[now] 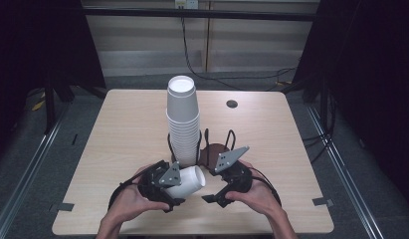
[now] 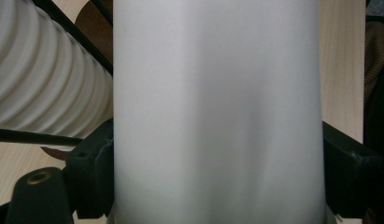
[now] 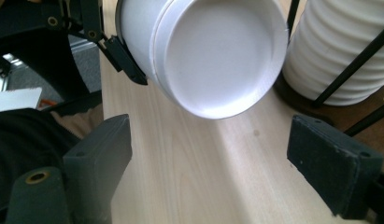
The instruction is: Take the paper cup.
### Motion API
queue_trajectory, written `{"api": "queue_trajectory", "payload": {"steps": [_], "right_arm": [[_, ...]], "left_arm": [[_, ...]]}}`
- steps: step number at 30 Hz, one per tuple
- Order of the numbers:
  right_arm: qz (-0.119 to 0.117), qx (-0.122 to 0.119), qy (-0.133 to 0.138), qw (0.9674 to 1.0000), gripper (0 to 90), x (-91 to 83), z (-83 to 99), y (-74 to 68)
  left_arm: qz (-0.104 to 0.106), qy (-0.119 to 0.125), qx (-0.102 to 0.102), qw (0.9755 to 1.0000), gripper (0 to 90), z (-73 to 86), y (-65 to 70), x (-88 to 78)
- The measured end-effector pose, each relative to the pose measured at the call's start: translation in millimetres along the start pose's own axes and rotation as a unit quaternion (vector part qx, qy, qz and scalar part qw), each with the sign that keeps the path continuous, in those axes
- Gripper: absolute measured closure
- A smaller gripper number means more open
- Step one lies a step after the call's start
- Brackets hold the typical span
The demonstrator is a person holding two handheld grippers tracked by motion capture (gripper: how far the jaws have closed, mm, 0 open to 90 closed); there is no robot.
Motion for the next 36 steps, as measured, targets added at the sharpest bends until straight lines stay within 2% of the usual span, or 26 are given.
{"api": "queue_trajectory", "payload": {"steps": [1,7,9,14,15,16,17,20,21,22,23,26,28,30,32,36], "right_arm": [[-0.006,-0.002,-0.004,1.0000,13.6,0.8,1.1,-0.3],[-0.008,-0.002,-0.015,0.9999,13.6,2.6,4.0,1.3],[-0.010,-0.008,-0.021,0.9997,13.5,3.3,5.0,0.7],[-0.021,-0.014,-0.036,0.9990,13.6,2.5,5.9,-1.4],[-0.021,-0.014,-0.036,0.9990,13.6,2.5,5.9,-1.4],[-0.021,-0.020,-0.037,0.9989,13.5,2.3,5.4,-1.3],[-0.024,-0.021,-0.041,0.9986,13.6,1.8,5.1,-2.0],[-0.033,-0.029,-0.051,0.9977,15.1,1.8,4.4,-3.0],[-0.038,-0.032,-0.056,0.9972,17.7,2.4,4.6,-3.8],[-0.040,-0.037,-0.059,0.9968,20.2,3.4,4.7,-3.8],[-0.042,-0.044,-0.072,0.9955,21.4,4.9,5.7,-3.9],[-0.051,-0.048,-0.084,0.9940,22.0,8.3,7.7,-5.5],[-0.051,-0.047,-0.086,0.9939,21.4,9.4,8.2,-6.2],[-0.049,-0.048,-0.092,0.9934,14.0,11.5,9.2,-5.5],[-0.048,-0.046,-0.092,0.9936,13.9,11.5,8.9,-5.6],[-0.063,-0.047,-0.093,0.9926,13.9,11.8,7.5,-9.3]], "left_arm": [[-0.002,0.001,0.000,1.0000,15.2,-0.3,0.9,1.5],[0.014,-0.011,0.013,0.9998,15.2,-1.9,6.0,5.3],[0.020,-0.011,0.007,0.9997,15.2,-2.3,7.8,6.8],[0.032,-0.024,0.014,0.9991,15.3,-1.1,11.7,8.7],[0.031,-0.029,0.023,0.9989,15.3,-0.8,11.5,8.6],[0.032,-0.022,0.013,0.9992,15.3,-1.5,13.9,10.0],[0.039,-0.023,0.018,0.9988,15.3,-1.9,14.3,9.4],[0.045,-0.016,0.015,0.9988,15.3,-2.7,17.0,10.6],[0.051,-0.021,0.021,0.9982,15.3,-2.3,17.5,11.2],[0.052,-0.020,0.015,0.9983,15.3,-2.3,19.2,12.4],[0.054,-0.020,0.022,0.9981,15.3,-3.5,19.6,13.8],[0.065,-0.018,0.023,0.9975,15.3,-5.6,22.1,15.2],[0.069,-0.019,0.025,0.9971,15.3,-6.1,22.8,15.5],[0.074,-0.018,0.029,0.9967,15.3,-6.8,23.8,16.2],[0.077,-0.017,0.029,0.9964,15.3,-7.3,25.0,17.3],[0.083,-0.014,0.028,0.9961,15.3,-8.7,26.8,18.9]]}}
Point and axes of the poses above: each handheld gripper's, and its own axes: x roughly forward along the jaws, z roughly out of its underside, y roughly to its right, the point moved 7 cm from there along x, roughly forward along the jaws, and after that the axes turned 10 degrees about y, right-handed, at the moved point
